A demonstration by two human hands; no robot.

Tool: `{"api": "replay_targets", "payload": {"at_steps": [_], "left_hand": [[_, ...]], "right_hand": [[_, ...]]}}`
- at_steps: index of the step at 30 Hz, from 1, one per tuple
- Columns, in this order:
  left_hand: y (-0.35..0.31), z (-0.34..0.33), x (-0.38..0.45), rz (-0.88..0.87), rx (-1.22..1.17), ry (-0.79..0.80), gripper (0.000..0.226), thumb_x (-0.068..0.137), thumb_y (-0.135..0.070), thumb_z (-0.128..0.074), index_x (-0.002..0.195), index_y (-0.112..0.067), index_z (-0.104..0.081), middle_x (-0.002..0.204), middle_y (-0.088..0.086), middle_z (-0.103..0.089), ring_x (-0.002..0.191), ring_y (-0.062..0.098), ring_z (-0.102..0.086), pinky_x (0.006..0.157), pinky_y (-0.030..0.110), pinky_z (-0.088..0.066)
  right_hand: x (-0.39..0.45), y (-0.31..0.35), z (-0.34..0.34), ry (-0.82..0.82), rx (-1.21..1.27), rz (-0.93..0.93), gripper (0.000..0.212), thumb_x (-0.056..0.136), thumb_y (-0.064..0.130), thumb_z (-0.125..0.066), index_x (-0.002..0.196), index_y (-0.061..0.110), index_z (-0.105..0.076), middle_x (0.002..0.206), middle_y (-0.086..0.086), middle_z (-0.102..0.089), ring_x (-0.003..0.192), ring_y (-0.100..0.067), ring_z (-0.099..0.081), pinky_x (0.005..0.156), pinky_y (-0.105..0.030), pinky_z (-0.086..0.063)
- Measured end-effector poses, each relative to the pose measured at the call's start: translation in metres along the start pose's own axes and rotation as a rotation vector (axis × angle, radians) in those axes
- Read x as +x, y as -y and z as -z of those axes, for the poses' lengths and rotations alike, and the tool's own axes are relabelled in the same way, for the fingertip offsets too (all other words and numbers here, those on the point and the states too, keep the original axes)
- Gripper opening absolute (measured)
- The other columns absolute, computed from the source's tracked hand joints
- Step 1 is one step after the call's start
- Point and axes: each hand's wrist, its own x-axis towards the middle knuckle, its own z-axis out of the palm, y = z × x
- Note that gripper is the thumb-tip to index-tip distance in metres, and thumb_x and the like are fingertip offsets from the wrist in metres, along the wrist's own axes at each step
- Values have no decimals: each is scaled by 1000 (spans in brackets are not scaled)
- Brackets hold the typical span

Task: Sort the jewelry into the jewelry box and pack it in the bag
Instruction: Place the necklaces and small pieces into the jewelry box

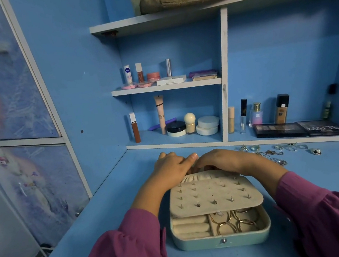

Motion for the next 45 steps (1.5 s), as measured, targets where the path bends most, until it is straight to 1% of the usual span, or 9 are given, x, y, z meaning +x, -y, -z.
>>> {"api": "replay_targets", "payload": {"at_steps": [5, 10, 13, 17, 20, 25, 38, 41, 45], "left_hand": [[-2, -4, 2, 14, -39, 4, 63, 94, -62, -27, 59, -21, -60, 79, 8, -62, 104, 21, -43, 88, 38, -41], [-3, -5, -1, 0, -118, -89, 63, 96, -57, -27, 62, -21, -64, 81, 1, -63, 108, 20, -43, 96, 40, -38], [1, -4, 0, 19, -296, -213, 56, 97, -54, -33, 61, -23, -62, 75, -2, -63, 100, 24, -52, 96, 46, -42], [5, -6, 4, 49, -421, -260, 52, 97, -50, -37, 60, -24, -62, 63, -2, -56, 86, 24, -55, 91, 51, -46], [5, -7, 5, 58, -444, -265, 50, 97, -49, -38, 63, -23, -64, 65, 1, -60, 85, 21, -56, 92, 47, -46], [3, -6, 3, 41, -436, -268, 48, 98, -46, -38, 67, -20, -65, 86, 14, -68, 83, 21, -62, 83, 35, -48], [1, -3, 5, 75, -515, -291, 46, 99, -41, -41, 68, -18, -66, 84, 5, -69, 83, 17, -62, 78, 29, -47], [-1, -1, 6, 82, -558, -303, 44, 99, -40, -42, 68, -18, -65, 84, 2, -68, 83, 15, -62, 77, 27, -45], [-13, 6, 3, 51, -639, -325, 38, 100, -36, -40, 90, -10, -67, 80, -10, -61, 78, 2, -56, 67, 16, -40]], "right_hand": [[-1, 0, 0, -2, 22, -22, 32, 95, 36, -44, 89, 20, -72, 98, 0, -67, 93, -14, -60, 83, -25, -44], [-7, -2, 13, -185, 107, 11, 29, 95, 30, -51, 85, 14, -74, 75, 5, -68, 68, -5, -59, 62, -12, -47], [-10, -14, 34, -383, 122, 9, 22, 92, 26, -58, 89, 12, -75, 80, 0, -70, 70, -11, -56, 65, -21, -45], [-9, -40, 56, -519, -107, -131, 15, 87, 19, -65, 91, 8, -74, 91, -7, -71, 81, -20, -63, 74, -33, -53], [-6, -56, 61, -514, -278, -288, 15, 79, 17, -71, 90, 7, -75, 92, -10, -72, 84, -24, -66, 81, -37, -56], [-4, -62, 56, -483, -463, -419, 24, 74, 22, -76, 93, 7, -72, 91, -9, -68, 82, -24, -64, 76, -34, -56], [-3, -65, 57, -519, -485, -401, 19, 82, 20, -67, 96, 8, -71, 91, -9, -68, 82, -24, -64, 77, -36, -56], [-3, -65, 57, -465, -495, -420, 23, 76, 21, -75, 98, 12, -73, 95, -7, -69, 86, -24, -64, 83, -37, -55], [-1, -66, 55, -441, -496, -411, 23, 76, 19, -75, 98, 11, -74, 94, -6, -70, 85, -23, -64, 82, -36, -55]]}}
